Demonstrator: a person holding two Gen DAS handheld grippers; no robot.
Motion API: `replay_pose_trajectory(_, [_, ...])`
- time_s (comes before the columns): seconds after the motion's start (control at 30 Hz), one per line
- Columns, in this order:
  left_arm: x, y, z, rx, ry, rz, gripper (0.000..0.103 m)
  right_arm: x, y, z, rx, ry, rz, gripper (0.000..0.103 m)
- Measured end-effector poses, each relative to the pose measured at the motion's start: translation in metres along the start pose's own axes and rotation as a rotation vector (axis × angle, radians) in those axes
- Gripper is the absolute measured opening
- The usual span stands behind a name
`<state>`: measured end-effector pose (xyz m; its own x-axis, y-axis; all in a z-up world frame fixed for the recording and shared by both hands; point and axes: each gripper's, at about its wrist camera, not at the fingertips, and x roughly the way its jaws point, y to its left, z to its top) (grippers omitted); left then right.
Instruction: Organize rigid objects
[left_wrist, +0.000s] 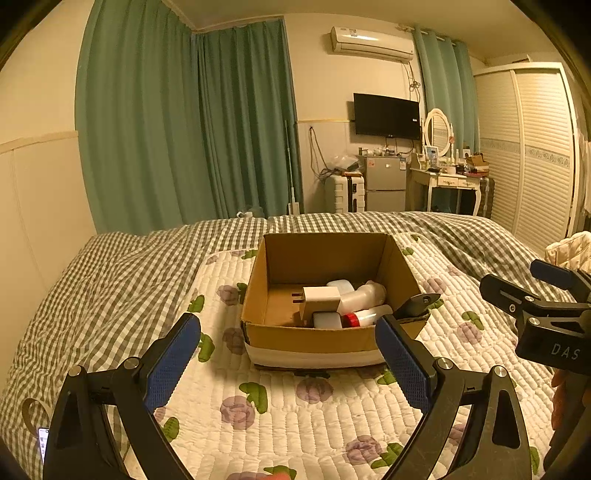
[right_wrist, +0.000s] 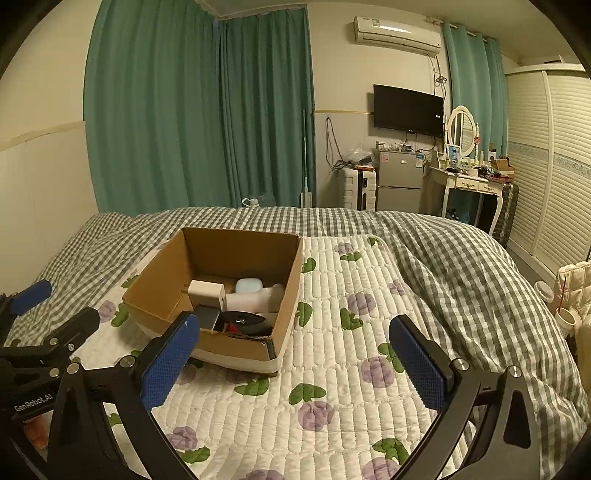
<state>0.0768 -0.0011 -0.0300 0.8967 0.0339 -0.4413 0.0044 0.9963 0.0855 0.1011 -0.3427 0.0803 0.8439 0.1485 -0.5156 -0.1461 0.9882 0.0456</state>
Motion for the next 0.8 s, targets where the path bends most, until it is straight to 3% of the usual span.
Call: replay_pose_trajectory(0.8, [0.0009,-0.0016,-0.0029,0.006,0.004,0.004,0.098,0.0070,-0.0007,-0.0043,0.000,0.020,-0.024,0.103])
